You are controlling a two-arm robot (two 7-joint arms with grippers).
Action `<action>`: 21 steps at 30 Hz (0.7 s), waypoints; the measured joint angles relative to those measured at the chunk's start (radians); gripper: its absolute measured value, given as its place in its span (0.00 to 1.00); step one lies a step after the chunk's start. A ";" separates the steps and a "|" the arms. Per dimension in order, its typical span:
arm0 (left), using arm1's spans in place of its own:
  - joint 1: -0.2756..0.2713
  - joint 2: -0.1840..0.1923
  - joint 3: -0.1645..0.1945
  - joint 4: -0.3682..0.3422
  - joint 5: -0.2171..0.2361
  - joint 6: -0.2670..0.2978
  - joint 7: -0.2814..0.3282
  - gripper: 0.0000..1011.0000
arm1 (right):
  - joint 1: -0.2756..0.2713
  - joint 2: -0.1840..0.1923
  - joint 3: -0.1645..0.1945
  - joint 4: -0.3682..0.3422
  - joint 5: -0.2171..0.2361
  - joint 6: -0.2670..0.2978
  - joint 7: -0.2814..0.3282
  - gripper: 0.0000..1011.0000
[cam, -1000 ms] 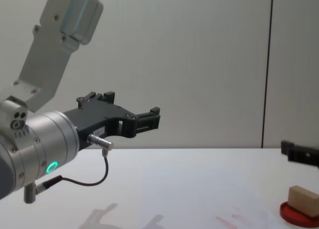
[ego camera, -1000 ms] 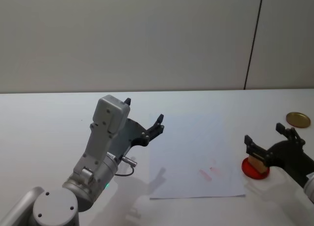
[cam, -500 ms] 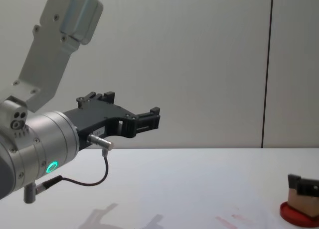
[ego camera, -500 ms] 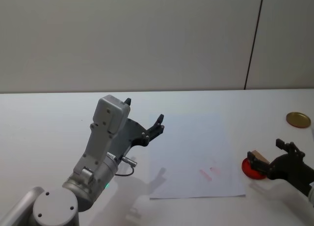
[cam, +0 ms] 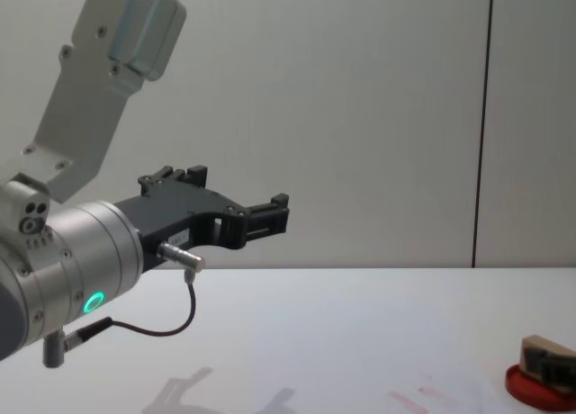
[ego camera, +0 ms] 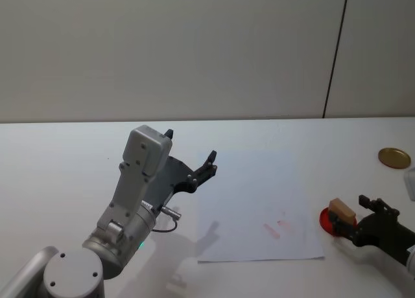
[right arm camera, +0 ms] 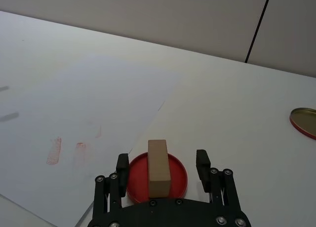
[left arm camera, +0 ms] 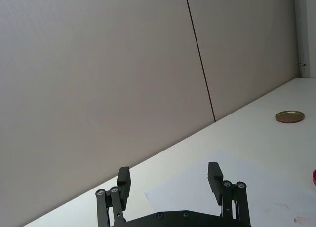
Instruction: Use the one hand to pick up the stamp and affix it onto the A4 paper.
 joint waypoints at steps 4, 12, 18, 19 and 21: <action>0.000 0.000 0.000 0.000 0.000 0.000 0.000 0.98 | 0.004 -0.001 -0.002 0.008 -0.004 0.000 0.004 0.77; 0.000 0.000 0.000 0.000 0.000 0.000 0.000 0.98 | 0.013 -0.006 -0.005 0.021 -0.010 -0.006 0.010 0.53; 0.000 0.000 0.000 0.000 0.000 0.000 0.000 0.98 | 0.019 -0.008 -0.007 0.029 -0.013 -0.008 0.014 0.33; 0.000 0.000 0.000 0.000 0.000 0.000 0.000 0.98 | 0.020 -0.009 -0.008 0.030 -0.013 -0.008 0.014 0.30; 0.000 0.000 0.000 0.000 0.000 0.000 0.000 0.98 | 0.023 -0.010 -0.008 0.032 -0.014 -0.009 0.015 0.23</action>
